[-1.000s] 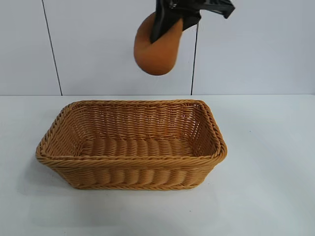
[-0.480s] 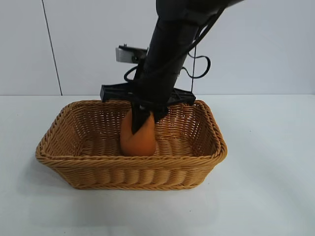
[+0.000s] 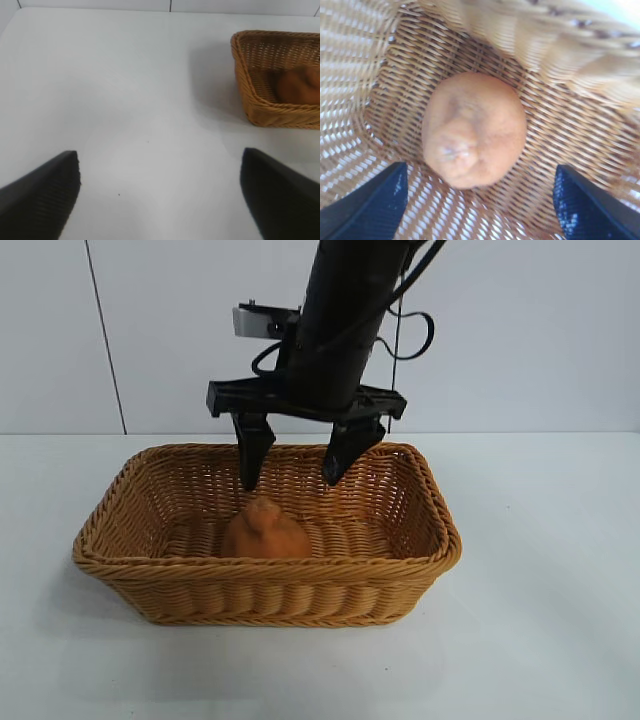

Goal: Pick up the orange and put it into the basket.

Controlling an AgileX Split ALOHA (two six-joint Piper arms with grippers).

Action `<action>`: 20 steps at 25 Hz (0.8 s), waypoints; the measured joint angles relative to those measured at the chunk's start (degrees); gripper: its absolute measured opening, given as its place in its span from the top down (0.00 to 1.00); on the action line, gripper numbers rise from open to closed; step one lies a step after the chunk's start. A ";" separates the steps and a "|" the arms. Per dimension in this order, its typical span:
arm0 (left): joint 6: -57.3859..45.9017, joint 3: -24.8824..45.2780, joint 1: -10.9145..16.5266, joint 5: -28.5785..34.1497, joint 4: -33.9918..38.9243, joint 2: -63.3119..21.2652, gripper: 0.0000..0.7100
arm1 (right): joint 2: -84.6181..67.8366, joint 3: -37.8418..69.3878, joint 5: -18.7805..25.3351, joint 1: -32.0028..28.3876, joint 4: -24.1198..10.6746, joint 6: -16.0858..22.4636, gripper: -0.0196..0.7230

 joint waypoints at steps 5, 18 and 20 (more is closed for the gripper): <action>0.00 0.00 0.00 0.00 0.02 0.00 0.13 | -0.25 -1.68 0.23 -5.46 -2.32 0.67 0.22; 0.00 0.00 0.00 0.00 0.02 0.00 0.13 | -0.19 -1.68 0.47 -31.88 -1.96 0.56 0.22; 0.00 0.00 0.00 0.00 0.02 0.00 0.13 | -0.19 -1.68 0.51 -34.08 0.02 -0.22 0.22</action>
